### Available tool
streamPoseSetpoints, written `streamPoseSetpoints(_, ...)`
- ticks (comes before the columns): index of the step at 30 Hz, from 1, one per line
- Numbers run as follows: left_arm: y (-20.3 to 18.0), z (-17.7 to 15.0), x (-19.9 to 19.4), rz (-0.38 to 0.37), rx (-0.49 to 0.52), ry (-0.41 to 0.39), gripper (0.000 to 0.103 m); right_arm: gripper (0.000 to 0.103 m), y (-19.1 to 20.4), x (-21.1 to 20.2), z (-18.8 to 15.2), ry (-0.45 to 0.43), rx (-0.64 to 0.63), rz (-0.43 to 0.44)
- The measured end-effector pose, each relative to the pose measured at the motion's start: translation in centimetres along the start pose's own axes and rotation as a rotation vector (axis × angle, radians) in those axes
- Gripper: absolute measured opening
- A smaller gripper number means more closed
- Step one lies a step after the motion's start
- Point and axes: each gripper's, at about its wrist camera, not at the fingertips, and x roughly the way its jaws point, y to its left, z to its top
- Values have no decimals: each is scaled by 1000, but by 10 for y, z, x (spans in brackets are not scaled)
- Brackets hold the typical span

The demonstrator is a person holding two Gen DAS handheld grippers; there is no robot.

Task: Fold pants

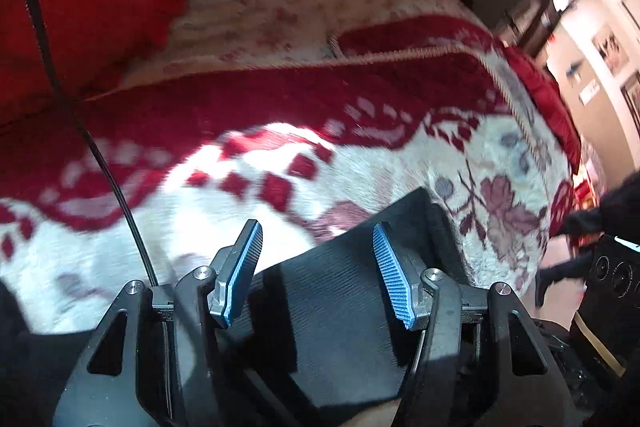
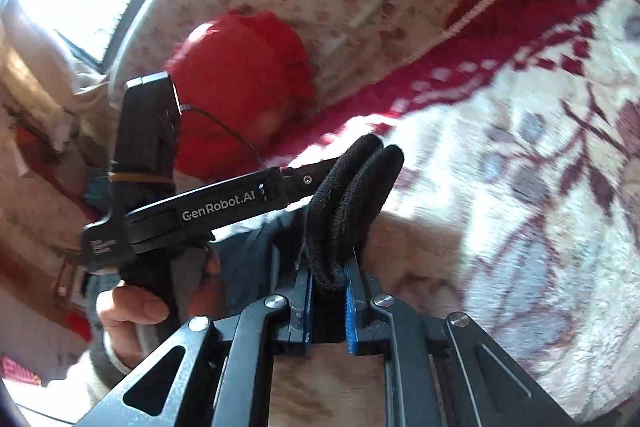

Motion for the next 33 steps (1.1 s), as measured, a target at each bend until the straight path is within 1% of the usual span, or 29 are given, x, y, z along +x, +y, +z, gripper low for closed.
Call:
streamPoseSetpoints(3,31,-9,-52,29,-60,-66,57,12,40,3,5,11,-79,63)
streamPoseSetpoints(7,79,-34,-108,58,-159,-131,58,12,92,26,1,57,-175,134)
streamPoseSetpoints(8,90,-42,-119,63,-185,-144,59,12,102,33,-2,69,-194,144)
streamPoseSetpoints(10,111,-60,-136,86,-234,-158,68,12,123,55,-9,105,-226,169)
streamPoseSetpoints(11,118,-67,-139,86,-252,-158,74,12,130,67,-13,126,-232,187)
streamPoseSetpoints(12,126,-77,-140,77,-278,-150,77,12,137,82,-16,151,-240,202)
streamPoseSetpoints(14,136,-87,-136,43,-316,-134,79,12,148,100,-24,182,-265,198)
streamPoseSetpoints(16,140,-93,-127,14,-349,-110,79,12,158,115,-34,216,-283,200)
streamPoseSetpoints(18,138,-97,-121,-6,-347,-103,79,12,165,127,-42,246,-308,195)
streamPoseSetpoints(20,134,-99,-115,-5,-333,-107,79,12,172,133,-51,260,-340,175)
streamPoseSetpoints(22,132,-100,-105,5,-328,-93,79,12,175,135,-56,260,-332,188)
streamPoseSetpoints(23,132,-101,-99,15,-336,-83,77,12,177,135,-57,256,-334,191)
streamPoseSetpoints(24,132,-100,-96,15,-335,-84,60,15,177,136,-56,257,-344,189)
streamPoseSetpoints(25,132,-100,-96,14,-320,-86,46,15,179,135,-57,267,-356,177)
streamPoseSetpoints(26,129,-99,-94,22,-295,-80,24,15,178,134,-55,282,-365,162)
streamPoseSetpoints(27,126,-98,-95,55,-271,-77,19,16,175,130,-51,287,-366,161)
streamPoseSetpoints(28,124,-97,-96,63,-254,-81,17,16,170,122,-50,280,-358,170)
streamPoseSetpoints(29,123,-97,-98,56,-244,-86,13,16,163,110,-47,259,-336,191)
streamPoseSetpoints(31,123,-95,-106,72,-223,-105,12,16,145,84,-36,212,-301,208)
streamPoseSetpoints(33,125,-93,-118,85,-211,-127,12,16,136,67,-27,141,-285,188)
